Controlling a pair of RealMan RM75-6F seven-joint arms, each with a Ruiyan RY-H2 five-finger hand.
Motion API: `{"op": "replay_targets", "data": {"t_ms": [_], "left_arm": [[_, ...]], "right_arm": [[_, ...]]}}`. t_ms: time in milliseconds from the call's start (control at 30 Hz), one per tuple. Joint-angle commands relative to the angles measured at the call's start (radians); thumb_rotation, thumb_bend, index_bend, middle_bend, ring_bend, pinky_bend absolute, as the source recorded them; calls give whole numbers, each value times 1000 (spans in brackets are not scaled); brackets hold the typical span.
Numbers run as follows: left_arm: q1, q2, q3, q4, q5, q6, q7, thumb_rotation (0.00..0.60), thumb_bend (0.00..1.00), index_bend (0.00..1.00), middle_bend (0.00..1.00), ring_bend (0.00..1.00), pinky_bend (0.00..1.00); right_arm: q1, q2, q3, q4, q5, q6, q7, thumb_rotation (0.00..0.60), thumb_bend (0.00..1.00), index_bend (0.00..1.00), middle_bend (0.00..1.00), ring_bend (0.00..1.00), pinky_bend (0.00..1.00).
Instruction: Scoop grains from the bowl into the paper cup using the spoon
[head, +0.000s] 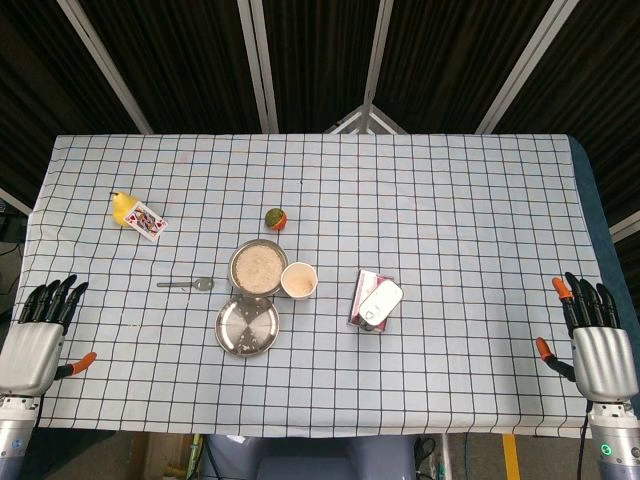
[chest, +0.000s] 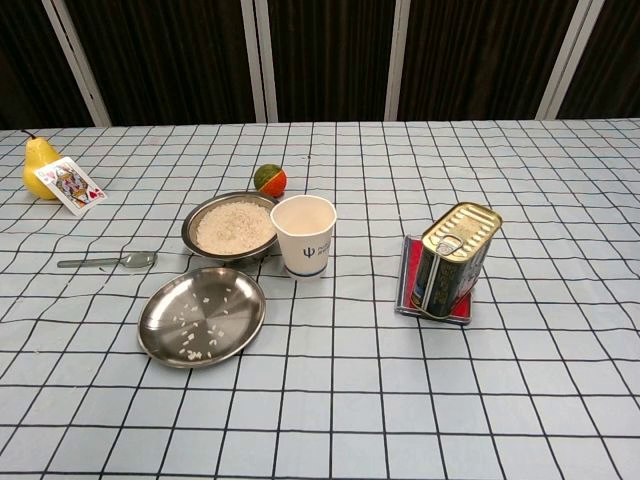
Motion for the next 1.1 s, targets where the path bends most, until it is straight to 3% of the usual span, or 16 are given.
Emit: {"op": "replay_targets", "data": {"t_ms": [33,300,333,400,467,500,567,667,733,967,1100], "left_arm": [[0,0,1,1,0,-1,0,600,54,0,0,0,0],[-5,1,0,-2,-6,-13,4,600,54,0,0,5,15],[-7,1,-2,-2,-9,-16,6,600,54,0,38,57,86],[-14,1,-11,-1,-25,-27,19,600,54,0,230,294,372],[-28,-5,-35,7,-45,-32,42,600,60,31,532,633,720],[-39,-12,-48,12,-67,-50,43,600,64,63,610,712,791],[-59,-18,-65,12,-113,-92,39,600,82,220,800,877,935],[-107,-25,-104,17,-212,-187,41,600,126,395,955,989,1000],[-145,-34,-128,40,-269,-246,68,600,162,446,991,1000,1000],[-275,-117,-188,164,-429,-391,195,600,307,511,1000,1000,1000],[-334,-172,-208,217,-491,-429,262,600,328,512,1000,1000,1000]], "right_arm": [[0,0,0,0,0,0,0,600,332,0,0,0,0],[0,0,0,-1,1,-1,-1,600,332,0,0,0,0],[0,0,0,-1,1,-2,-1,600,332,0,0,0,0],[1,1,0,-1,2,-3,0,600,332,0,0,0,0],[1,1,0,0,3,-4,1,600,332,0,0,0,0],[1,1,1,1,3,-4,2,600,332,0,0,0,0],[2,2,1,3,3,-5,4,600,332,0,0,0,0],[3,2,1,8,1,-6,12,600,332,0,0,0,0],[4,2,1,13,1,-7,18,600,332,0,0,0,0],[3,0,0,23,-6,-1,29,600,332,0,0,0,0],[3,0,0,24,-5,-1,31,600,332,0,0,0,0]]}}
